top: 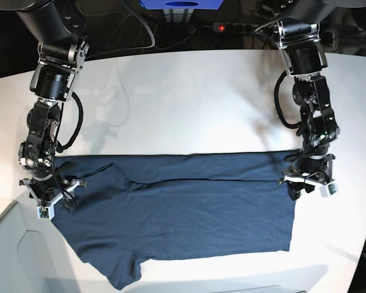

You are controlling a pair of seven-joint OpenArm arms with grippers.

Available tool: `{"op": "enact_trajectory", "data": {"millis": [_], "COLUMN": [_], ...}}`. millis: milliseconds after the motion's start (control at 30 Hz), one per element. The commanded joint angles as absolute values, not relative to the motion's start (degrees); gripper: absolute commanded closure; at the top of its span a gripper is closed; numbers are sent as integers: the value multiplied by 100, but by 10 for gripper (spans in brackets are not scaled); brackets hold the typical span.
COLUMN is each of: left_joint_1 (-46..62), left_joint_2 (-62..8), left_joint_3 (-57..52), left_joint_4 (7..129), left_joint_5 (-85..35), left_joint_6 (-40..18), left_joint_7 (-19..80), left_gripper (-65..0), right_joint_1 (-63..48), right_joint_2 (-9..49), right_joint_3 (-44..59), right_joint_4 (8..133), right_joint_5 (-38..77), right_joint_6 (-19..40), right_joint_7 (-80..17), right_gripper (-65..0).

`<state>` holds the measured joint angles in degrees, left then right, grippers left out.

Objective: Fold the T-shirt properly
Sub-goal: 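Lift the shoulder edge and fold it over toward the hem, then lower the folded edge onto the shirt and open both grippers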

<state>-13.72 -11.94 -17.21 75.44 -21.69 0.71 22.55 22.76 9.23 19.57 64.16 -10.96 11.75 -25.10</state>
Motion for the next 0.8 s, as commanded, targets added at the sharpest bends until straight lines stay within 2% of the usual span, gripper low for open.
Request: {"op": "enact_trajectory", "data": {"millis": [0,67,167,300,533,767], "left_joint_1": [-1358,-1165,-936,-708,-330,-382], "left_joint_2": [-1262,-1262,-1262,-1226,-1226,-1262], "left_joint_3": [-1745,-1745,-1754,-1754,-1754,-1754], "left_joint_4": [7776,7960,7987,7793,7398,6826], "left_joint_5": [-2211,-2193,-2193,-2193,-2202,-2211], "left_joint_6": [40,40,40,22,40,40], "left_joint_7": [2132,2123,2088,2035,1226,884], "left_gripper": [-283,-284,-285,-285,-285,-285], "right_joint_1": [2422,2378,2343,2123,1587,1341], "right_joint_2": [1015,1024,1130,1182,1305,1437], "right_joint_3": [1974,2009,2000,2018,2026,2193], "right_joint_4": [6536,6571,6615,6677,7081,7143], "right_joint_5": [-1059,-1059,-1051,-1042,-1033,-1033], "right_joint_6": [1191,1191,1191,1191,1191,1191], "right_joint_7": [-2360,-2360,-2360,-2360,-2352,-2352], "right_gripper": [-395,-489,-543,-541,-542,-544]}}
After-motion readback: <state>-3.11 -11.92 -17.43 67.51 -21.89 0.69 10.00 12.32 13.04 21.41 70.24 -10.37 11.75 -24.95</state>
